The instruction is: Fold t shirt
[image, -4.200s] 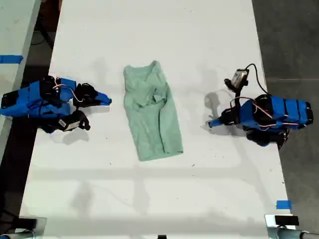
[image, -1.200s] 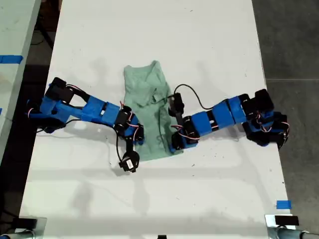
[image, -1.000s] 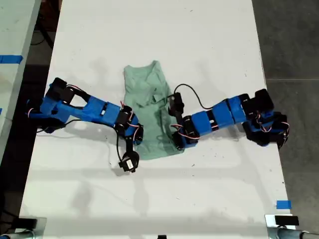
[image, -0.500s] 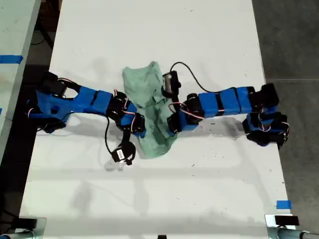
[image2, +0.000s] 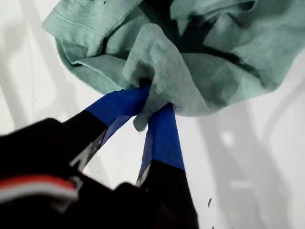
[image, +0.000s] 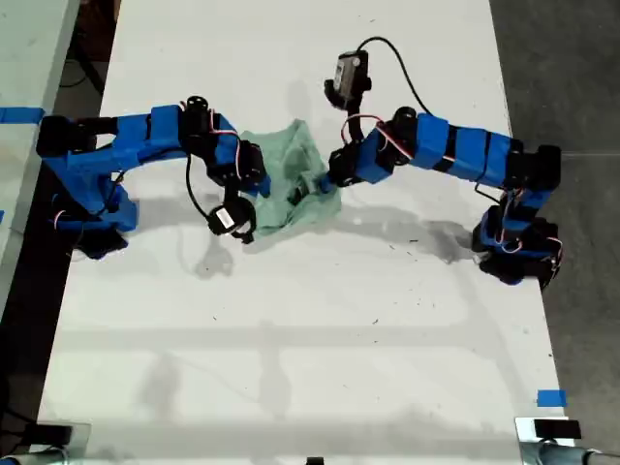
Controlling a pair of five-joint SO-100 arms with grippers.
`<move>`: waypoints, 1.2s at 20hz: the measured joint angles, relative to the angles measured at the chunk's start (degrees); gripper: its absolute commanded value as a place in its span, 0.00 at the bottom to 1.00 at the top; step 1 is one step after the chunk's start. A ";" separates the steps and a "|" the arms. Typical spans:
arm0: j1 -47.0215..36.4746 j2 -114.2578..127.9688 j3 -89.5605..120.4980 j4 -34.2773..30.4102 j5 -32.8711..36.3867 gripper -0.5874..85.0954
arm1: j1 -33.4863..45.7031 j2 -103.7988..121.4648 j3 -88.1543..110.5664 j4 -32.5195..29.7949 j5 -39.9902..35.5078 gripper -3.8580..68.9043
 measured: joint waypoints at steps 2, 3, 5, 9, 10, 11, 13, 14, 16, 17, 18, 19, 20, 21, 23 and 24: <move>-5.62 4.13 6.15 -1.32 2.29 0.01 | 4.13 0.00 0.79 -4.22 -3.34 0.07; -8.09 5.98 9.14 -2.11 3.34 0.01 | 6.24 0.00 0.79 -6.24 -4.83 0.07; -12.39 7.29 12.92 -3.25 5.10 0.01 | 10.02 -1.41 0.79 -10.55 -7.65 0.07; -17.58 4.57 14.24 -6.77 9.14 0.01 | 14.85 -9.49 0.79 -19.25 -11.87 0.07; -18.19 1.93 14.24 -8.35 9.93 0.01 | 15.73 -12.48 0.79 -21.27 -12.39 0.07; -18.72 -0.97 14.33 -10.28 10.81 0.01 | 16.52 -15.73 0.79 -23.03 -12.74 0.07; -19.95 -7.56 14.33 -13.54 12.57 0.01 | 18.11 -21.88 0.79 -26.63 -13.62 0.07; -20.92 -10.99 14.15 -15.12 13.62 0.09 | 18.98 -24.17 0.79 -28.21 -14.06 0.07; -22.76 -16.88 12.30 -16.35 16.00 0.27 | 20.30 -26.19 0.70 -29.62 -15.03 0.16; -23.29 -18.46 11.07 -15.47 17.49 0.28 | 20.65 -26.28 0.70 -29.62 -15.64 0.35; -23.82 -19.60 9.67 -15.29 18.02 0.28 | 21.01 -26.19 0.70 -29.18 -16.17 0.52; -24.26 -19.86 8.61 -14.59 19.51 0.28 | 21.53 -26.19 0.70 -27.69 -16.70 0.59; -24.61 -19.86 6.59 -12.57 19.86 0.28 | 21.88 -26.37 -0.62 -25.31 -17.23 0.63; -24.70 -19.86 4.13 -10.02 20.57 0.28 | 22.15 -25.75 -1.67 -22.85 -17.58 0.63; -24.70 -19.07 -1.76 -3.16 20.48 0.26 | 22.24 -21.36 -1.85 -17.93 -17.93 0.63; -24.61 -17.75 -5.27 0.70 19.86 0.26 | 22.24 -18.11 -1.85 -15.56 -17.93 0.63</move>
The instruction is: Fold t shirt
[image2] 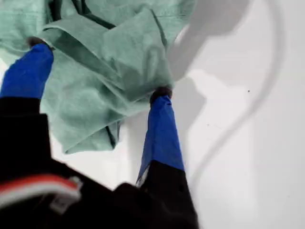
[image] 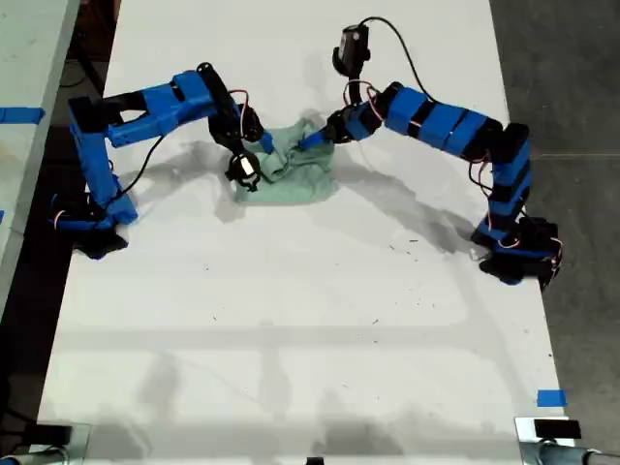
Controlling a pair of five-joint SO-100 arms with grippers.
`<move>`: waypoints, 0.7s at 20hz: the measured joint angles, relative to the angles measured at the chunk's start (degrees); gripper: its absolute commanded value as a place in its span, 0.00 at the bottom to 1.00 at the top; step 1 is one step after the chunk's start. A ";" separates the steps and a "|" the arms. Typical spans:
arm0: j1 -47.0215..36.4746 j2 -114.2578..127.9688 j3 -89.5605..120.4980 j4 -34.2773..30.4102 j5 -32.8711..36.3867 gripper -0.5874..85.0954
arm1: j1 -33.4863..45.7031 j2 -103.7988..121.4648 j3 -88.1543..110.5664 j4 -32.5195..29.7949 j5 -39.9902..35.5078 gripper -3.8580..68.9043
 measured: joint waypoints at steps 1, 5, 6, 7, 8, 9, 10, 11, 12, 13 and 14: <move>0.00 2.02 -3.25 4.39 -1.32 0.25 | 0.00 3.69 0.00 2.64 0.18 0.62; -0.35 21.88 -1.58 11.07 -5.01 0.21 | 1.85 22.85 0.00 15.21 4.04 0.59; -0.97 28.56 0.62 11.16 -5.71 0.21 | 2.81 28.21 0.53 18.63 5.01 0.58; -1.41 34.98 2.81 11.25 -6.24 0.20 | 3.69 33.84 1.49 21.62 5.63 0.57; -1.58 40.78 4.92 11.25 -6.77 0.20 | 4.04 39.11 2.20 24.26 6.15 0.57; -0.88 45.18 6.59 11.25 -7.65 0.20 | 4.04 44.03 2.20 27.25 6.86 0.55; 1.32 48.78 8.35 11.25 -9.67 0.19 | 3.25 49.22 2.46 30.67 7.82 0.51; 5.10 51.86 10.02 11.25 -12.39 0.18 | 1.93 54.84 3.96 33.49 9.23 0.50; 9.84 54.40 11.34 11.25 -15.64 0.15 | -0.09 61.00 7.21 34.37 11.07 0.46; 14.68 57.74 13.45 10.72 -18.90 0.06 | -2.29 67.59 11.78 34.72 13.27 0.41; 19.25 61.96 16.26 8.79 -21.97 0.01 | -4.66 74.27 16.70 34.72 15.64 0.38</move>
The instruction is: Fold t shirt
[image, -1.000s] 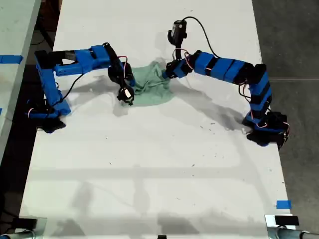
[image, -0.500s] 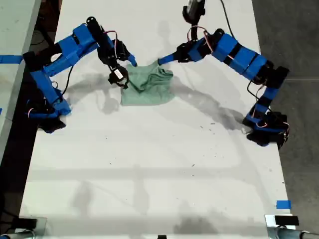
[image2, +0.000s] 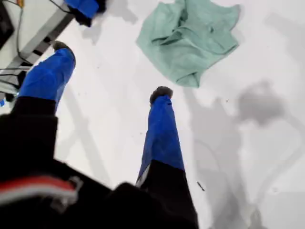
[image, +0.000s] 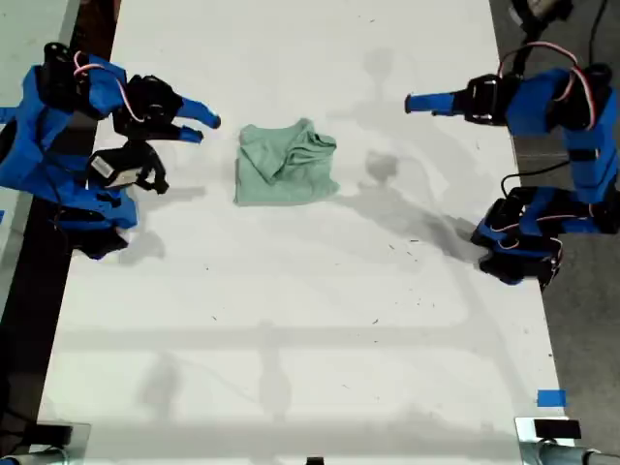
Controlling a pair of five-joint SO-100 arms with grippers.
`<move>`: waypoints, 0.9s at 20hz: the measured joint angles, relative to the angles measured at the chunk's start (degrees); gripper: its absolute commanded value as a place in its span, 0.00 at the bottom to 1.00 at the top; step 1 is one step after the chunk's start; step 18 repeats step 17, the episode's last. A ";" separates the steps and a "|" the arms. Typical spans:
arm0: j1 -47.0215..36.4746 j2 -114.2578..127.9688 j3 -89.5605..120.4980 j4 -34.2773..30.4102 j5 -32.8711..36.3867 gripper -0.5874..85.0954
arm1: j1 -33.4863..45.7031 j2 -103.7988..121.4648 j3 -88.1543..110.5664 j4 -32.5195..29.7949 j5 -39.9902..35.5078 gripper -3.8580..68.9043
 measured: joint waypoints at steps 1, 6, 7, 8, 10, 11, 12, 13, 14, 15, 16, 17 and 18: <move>3.96 5.01 3.52 -2.20 -1.76 0.01 | -1.49 5.98 4.57 0.00 2.11 0.34; 15.73 11.25 17.31 -10.28 -3.87 0.01 | -17.75 18.98 33.13 -3.25 12.48 0.25; 17.14 11.25 21.27 -13.18 -3.87 0.01 | -19.51 21.27 39.55 -4.22 13.71 0.24; 17.75 10.90 25.66 -15.64 -3.87 0.01 | -20.13 24.70 45.62 -4.48 15.29 0.23; 18.02 12.22 34.19 -19.34 -4.13 0.01 | -20.39 35.86 53.96 -3.52 17.67 0.22; 18.81 14.41 37.71 -20.04 -3.96 0.01 | -21.53 40.08 57.57 -3.16 19.16 0.22; 19.34 17.05 40.69 -20.39 -4.22 0.01 | -23.91 43.42 61.08 -3.16 20.30 0.22; 19.42 18.98 43.59 -21.01 -4.31 0.01 | -26.02 45.09 64.07 -3.43 20.83 0.22; 19.34 21.09 46.76 -21.71 -4.48 0.01 | -27.69 45.35 66.62 -4.39 21.36 0.23; 20.39 23.20 49.83 -22.94 -4.92 0.01 | -29.53 46.05 69.08 -5.45 21.88 0.23; 22.50 26.10 53.00 -24.26 -5.98 0.01 | -30.94 48.16 71.89 -6.33 22.68 0.23; 24.61 29.62 56.25 -25.49 -7.21 0.01 | -32.34 49.22 74.62 -7.29 23.73 0.23; 24.61 29.62 56.25 -25.49 -7.21 0.01 | -32.34 49.22 74.62 -7.29 23.73 0.23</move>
